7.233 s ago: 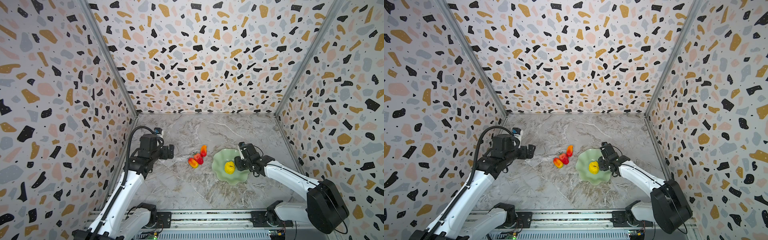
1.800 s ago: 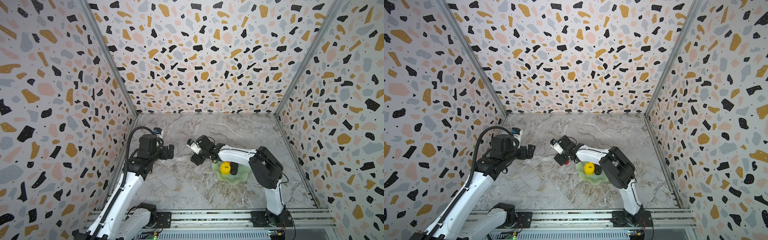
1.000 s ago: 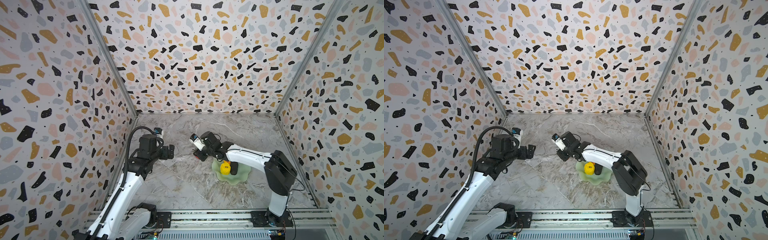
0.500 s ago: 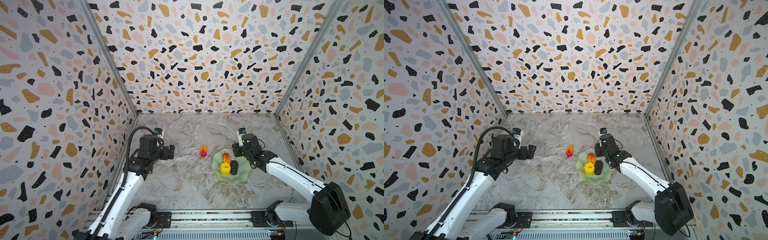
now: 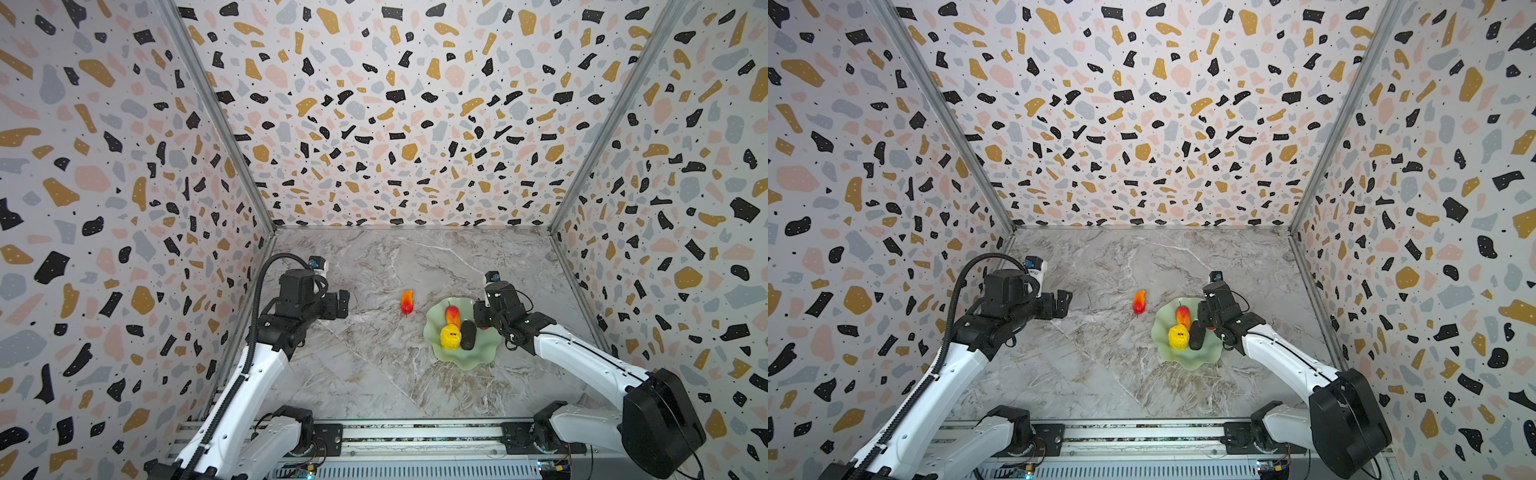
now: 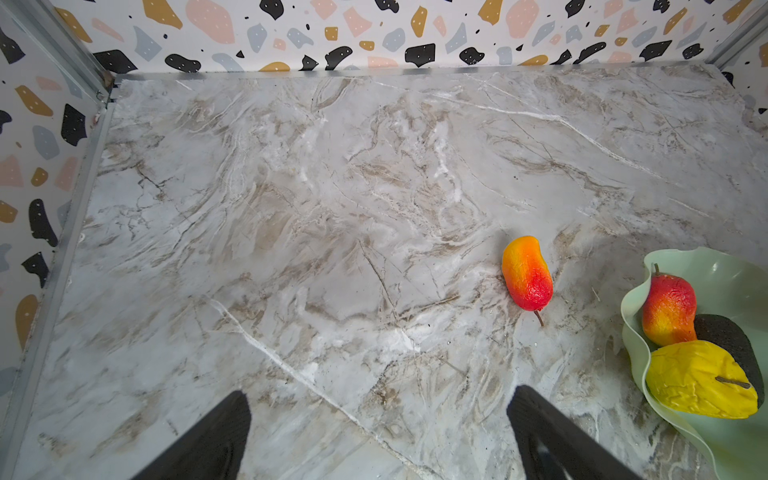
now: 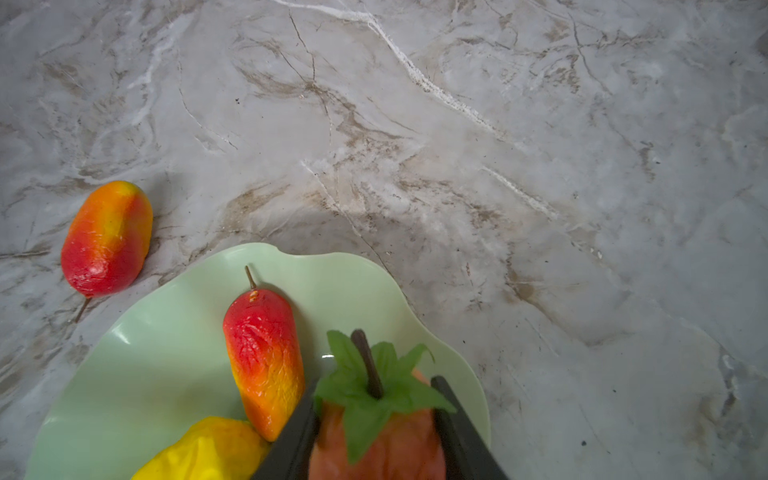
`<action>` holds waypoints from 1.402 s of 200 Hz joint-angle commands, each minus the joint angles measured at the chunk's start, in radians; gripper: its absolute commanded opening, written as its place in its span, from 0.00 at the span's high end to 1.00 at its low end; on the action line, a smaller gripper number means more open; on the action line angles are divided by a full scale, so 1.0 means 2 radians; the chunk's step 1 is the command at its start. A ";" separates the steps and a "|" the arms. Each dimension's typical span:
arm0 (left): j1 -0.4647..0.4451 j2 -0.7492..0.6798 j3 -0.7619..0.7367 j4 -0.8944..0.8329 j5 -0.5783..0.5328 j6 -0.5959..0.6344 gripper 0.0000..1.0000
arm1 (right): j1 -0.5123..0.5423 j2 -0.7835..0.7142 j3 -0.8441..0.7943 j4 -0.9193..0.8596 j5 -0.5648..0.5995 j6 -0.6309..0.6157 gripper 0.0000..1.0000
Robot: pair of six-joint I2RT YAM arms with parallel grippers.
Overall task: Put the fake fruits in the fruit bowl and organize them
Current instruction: 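Place the strawberry in the bowl on the side nearest the right gripper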
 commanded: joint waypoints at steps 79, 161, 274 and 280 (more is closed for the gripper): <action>-0.004 0.007 0.005 0.016 0.014 -0.004 0.00 | 0.023 -0.022 -0.041 -0.012 0.022 0.056 0.48; -0.005 -0.003 -0.005 0.012 0.007 -0.003 0.00 | 0.041 -0.025 0.018 -0.044 0.053 0.025 0.09; -0.006 -0.009 -0.006 0.012 0.004 -0.006 0.00 | 0.112 0.266 0.286 0.023 -0.079 -0.077 0.01; -0.006 -0.010 -0.006 0.012 0.004 -0.008 0.01 | 0.115 0.282 0.300 0.018 -0.080 -0.073 0.01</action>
